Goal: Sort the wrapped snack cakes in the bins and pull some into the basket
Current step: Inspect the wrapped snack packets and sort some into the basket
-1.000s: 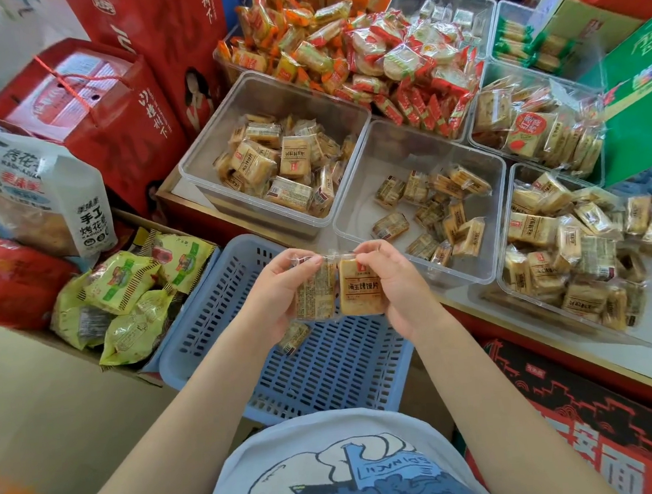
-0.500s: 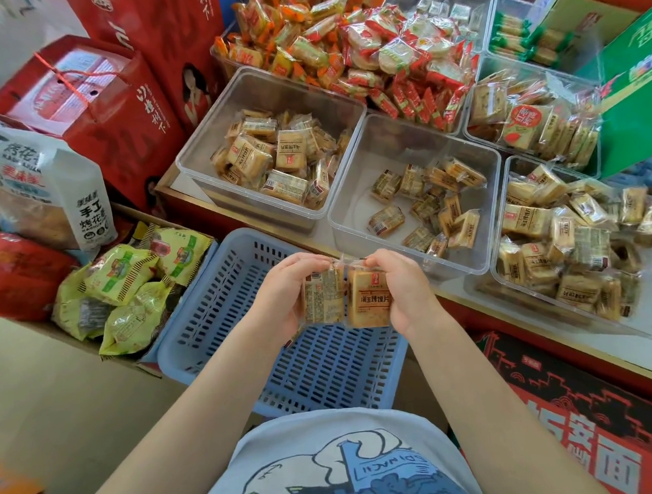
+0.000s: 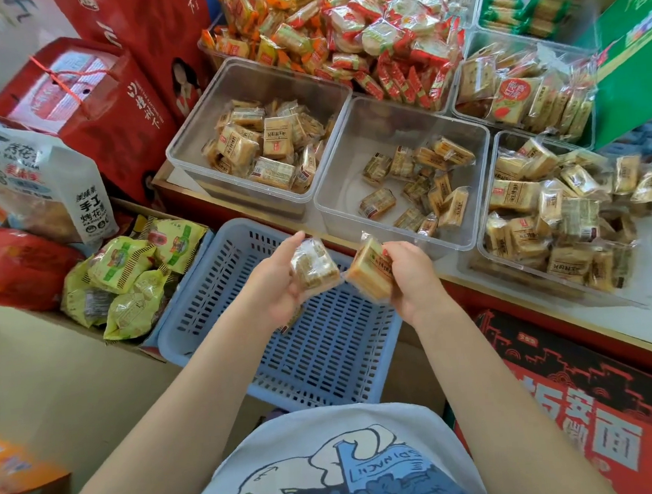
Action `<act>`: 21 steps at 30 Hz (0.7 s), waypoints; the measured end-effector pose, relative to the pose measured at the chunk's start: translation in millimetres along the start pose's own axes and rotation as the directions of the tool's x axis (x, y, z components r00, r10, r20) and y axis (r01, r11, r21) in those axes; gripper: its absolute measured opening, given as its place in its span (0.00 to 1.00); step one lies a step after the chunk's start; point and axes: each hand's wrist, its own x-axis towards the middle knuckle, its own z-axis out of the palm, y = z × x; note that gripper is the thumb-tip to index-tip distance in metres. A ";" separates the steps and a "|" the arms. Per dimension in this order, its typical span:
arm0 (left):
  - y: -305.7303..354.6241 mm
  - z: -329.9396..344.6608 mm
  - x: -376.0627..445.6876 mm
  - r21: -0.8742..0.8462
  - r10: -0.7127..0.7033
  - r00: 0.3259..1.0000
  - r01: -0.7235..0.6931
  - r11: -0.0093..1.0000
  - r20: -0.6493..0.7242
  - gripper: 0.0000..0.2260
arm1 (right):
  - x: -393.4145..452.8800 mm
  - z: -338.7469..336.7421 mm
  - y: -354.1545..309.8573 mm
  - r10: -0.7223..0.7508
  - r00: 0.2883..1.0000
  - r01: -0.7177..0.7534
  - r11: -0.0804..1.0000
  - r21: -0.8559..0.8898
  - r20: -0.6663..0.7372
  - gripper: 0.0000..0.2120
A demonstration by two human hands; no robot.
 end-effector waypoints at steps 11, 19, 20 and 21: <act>-18.7 28.0 -16.8 -0.094 0.039 0.999 -0.037 0.995 0.017 0.10 | 4.5 -37.5 -18.3 -0.044 0.965 -0.018 0.972 0.233 0.258 0.21; -19.6 42.7 -15.3 0.076 0.139 0.983 -0.148 0.986 0.116 0.25 | 29.1 -36.4 -26.3 -0.065 0.950 -0.003 0.976 0.217 0.305 0.15; -18.8 45.1 -14.3 0.079 0.155 0.983 -0.163 0.984 0.100 0.27 | 30.7 -34.3 -27.2 -0.076 0.946 0.003 0.974 0.227 0.316 0.14; -18.3 46.1 -11.8 0.085 0.170 0.982 -0.177 0.981 0.082 0.30 | 32.5 -32.1 -28.1 -0.085 0.943 0.009 0.973 0.231 0.322 0.14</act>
